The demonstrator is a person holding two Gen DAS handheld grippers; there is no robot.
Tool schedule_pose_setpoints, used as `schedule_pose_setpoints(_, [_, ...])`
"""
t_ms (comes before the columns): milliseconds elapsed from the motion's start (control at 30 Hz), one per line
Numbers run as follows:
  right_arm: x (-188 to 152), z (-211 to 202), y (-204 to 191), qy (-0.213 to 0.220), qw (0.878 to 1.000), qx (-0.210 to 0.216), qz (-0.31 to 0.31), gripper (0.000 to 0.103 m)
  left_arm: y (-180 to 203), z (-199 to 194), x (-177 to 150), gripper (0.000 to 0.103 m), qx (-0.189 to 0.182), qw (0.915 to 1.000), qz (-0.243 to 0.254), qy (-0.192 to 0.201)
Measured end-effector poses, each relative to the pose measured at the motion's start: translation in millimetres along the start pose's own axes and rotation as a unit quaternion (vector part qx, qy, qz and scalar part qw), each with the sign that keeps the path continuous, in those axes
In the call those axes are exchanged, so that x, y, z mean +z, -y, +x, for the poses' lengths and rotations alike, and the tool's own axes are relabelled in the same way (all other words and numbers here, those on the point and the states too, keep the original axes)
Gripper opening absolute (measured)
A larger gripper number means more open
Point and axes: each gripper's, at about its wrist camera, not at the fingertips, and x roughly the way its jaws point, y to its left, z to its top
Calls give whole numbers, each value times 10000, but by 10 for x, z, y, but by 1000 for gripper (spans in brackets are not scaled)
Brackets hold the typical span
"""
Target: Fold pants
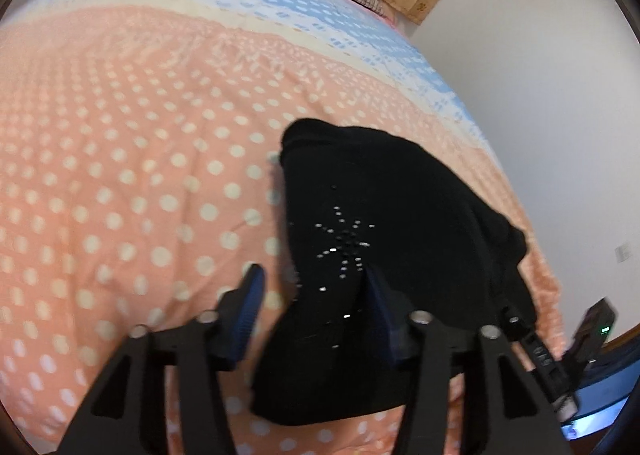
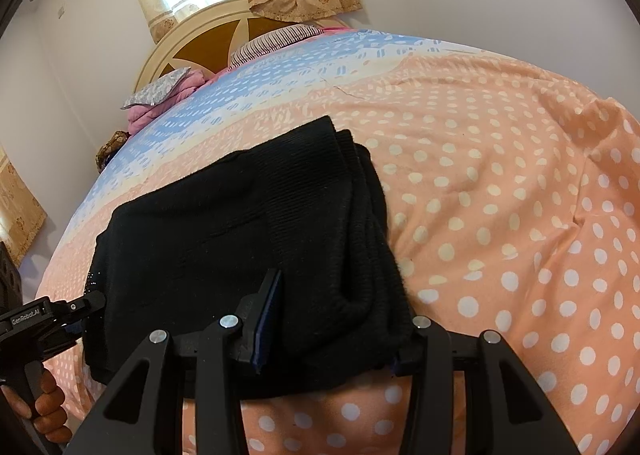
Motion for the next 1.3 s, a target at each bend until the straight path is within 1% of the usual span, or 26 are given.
schedule_pose_setpoints(67, [0, 1, 3, -1, 10000, 5, 6, 45, 19, -5, 7, 68, 258, 9996, 121, 7])
schedule_pose_setpoints(100, [0, 1, 3, -2, 10000, 13, 15, 45, 15, -2, 8, 72, 298, 9995, 140, 18])
schedule_pose_setpoints(200, [-6, 2, 13, -5, 10000, 33, 43, 46, 22, 46, -10, 74, 156, 9997, 191, -50])
schedule_pose_setpoints(233, [-8, 3, 13, -7, 10000, 41, 53, 46, 36, 47, -29, 71, 1, 9997, 242, -98])
schedule_pose_setpoints(267, [-10, 3, 14, -7, 10000, 43, 60, 46, 72, 51, -49, 66, -261, 9990, 303, -195])
schedule_pose_setpoints(300, [-11, 4, 11, -6, 10000, 43, 60, 46, 105, 71, -54, 53, -458, 9979, 349, -301])
schedule_pose_setpoints(333, [-8, 4, 15, -6, 10000, 40, 53, 46, 150, 96, -73, 49, -578, 9966, 419, -416])
schedule_pose_setpoints(367, [-6, 5, 17, -5, 10000, 36, 48, 46, 174, 115, -83, 49, -548, 9964, 489, -427])
schedule_pose_setpoints(400, [-7, 6, 15, -4, 10000, 28, 40, 46, 158, 122, -75, 44, -553, 9965, 464, -412])
schedule_pose_setpoints(433, [-7, 7, 15, -3, 10000, 25, 30, 46, 100, 131, -53, 38, -622, 9967, 304, -431])
schedule_pose_setpoints(467, [-6, 7, 18, 1, 10000, 22, 23, 46, 7, 137, -22, 33, -745, 9961, 31, -463])
schedule_pose_setpoints(500, [-9, 5, 10, 13, 10000, 2, -1, 46, -65, 138, 0, 25, -828, 9952, -171, -486])
schedule_pose_setpoints(533, [-12, 4, 3, 26, 10000, -19, -23, 46, -112, 142, 15, 23, -899, 9943, -284, -507])
schedule_pose_setpoints(567, [-15, 2, -10, 44, 10000, -45, -50, 45, -116, 144, 26, 23, -912, 9942, -257, -513])
schedule_pose_setpoints(633, [-23, -3, -40, 88, 9998, -128, -155, 44, -8, 81, 1, 21, -671, 9968, 112, -410])
schedule_pose_setpoints(700, [-37, -14, -111, 151, 9989, -266, -367, 41, 169, 0, -30, 20, -292, 9973, 644, -191])
schedule_pose_setpoints(733, [-42, -22, -146, 181, 9982, -337, -464, 39, 236, -12, -22, 20, -189, 9966, 789, -124])
schedule_pose_setpoints(767, [-50, -39, -189, 226, 9971, -434, -587, 37, 317, -53, -21, 20, -43, 9946, 1039, 2])
schedule_pose_setpoints(867, [-71, -120, -309, 351, 9935, -665, -855, 33, 427, -128, 14, 20, 147, 9888, 1455, 303])
schedule_pose_setpoints(1033, [-39, -326, -543, 567, 9893, -772, -1103, 30, 471, -265, 102, 20, 369, 9798, 1817, 744])
schedule_pose_setpoints(1167, [-35, -483, -822, 802, 9832, -797, -1432, 30, 375, -355, 239, 20, 483, 9789, 1760, 919])
schedule_pose_setpoints(1300, [32, -530, -1064, 920, 9820, -629, -1526, 30, 217, -476, 304, 20, 635, 9762, 1750, 1109])
